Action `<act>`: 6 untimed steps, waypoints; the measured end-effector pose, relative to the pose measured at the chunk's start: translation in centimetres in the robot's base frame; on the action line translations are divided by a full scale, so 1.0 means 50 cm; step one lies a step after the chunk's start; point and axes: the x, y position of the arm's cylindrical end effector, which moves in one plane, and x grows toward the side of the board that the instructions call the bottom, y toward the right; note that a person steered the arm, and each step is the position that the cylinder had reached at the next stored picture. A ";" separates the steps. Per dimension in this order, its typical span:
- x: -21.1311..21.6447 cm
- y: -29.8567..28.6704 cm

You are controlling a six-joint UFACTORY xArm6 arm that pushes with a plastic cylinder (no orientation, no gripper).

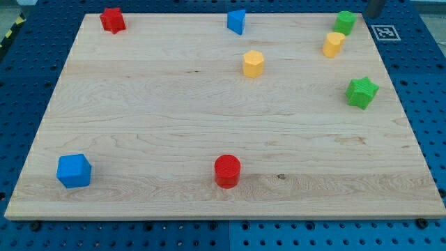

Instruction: Push the green circle top left to the yellow heart

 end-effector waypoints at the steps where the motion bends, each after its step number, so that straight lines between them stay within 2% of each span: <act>1: 0.044 -0.011; 3: 0.043 -0.039; 6: 0.043 -0.191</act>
